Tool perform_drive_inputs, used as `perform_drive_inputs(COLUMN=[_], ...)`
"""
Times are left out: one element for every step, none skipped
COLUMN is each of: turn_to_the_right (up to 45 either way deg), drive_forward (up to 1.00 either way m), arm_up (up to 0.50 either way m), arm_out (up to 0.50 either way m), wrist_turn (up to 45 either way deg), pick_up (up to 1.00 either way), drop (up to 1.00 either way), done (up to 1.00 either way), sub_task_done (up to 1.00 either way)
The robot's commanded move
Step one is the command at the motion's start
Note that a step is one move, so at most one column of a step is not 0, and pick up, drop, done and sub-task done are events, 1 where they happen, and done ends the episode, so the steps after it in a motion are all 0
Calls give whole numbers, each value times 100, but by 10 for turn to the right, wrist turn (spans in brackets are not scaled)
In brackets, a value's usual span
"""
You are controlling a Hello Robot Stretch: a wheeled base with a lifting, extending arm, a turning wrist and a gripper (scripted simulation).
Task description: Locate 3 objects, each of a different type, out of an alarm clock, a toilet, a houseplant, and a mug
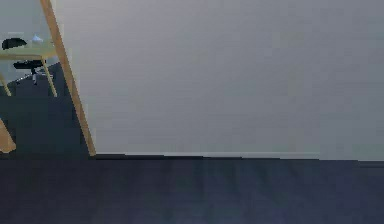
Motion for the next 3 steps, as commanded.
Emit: perform_drive_inputs(turn_to_the_right=[0, -450, -420], drive_forward=[25, 0, 0], arm_up=[0, 0, 0], arm_out=[0, 0, 0], wrist_turn=[0, 0, 0], pick_up=[0, 0, 0], drop=[0, 0, 0], done=[0, 0, 0], sub_task_done=[0, 0, 0])
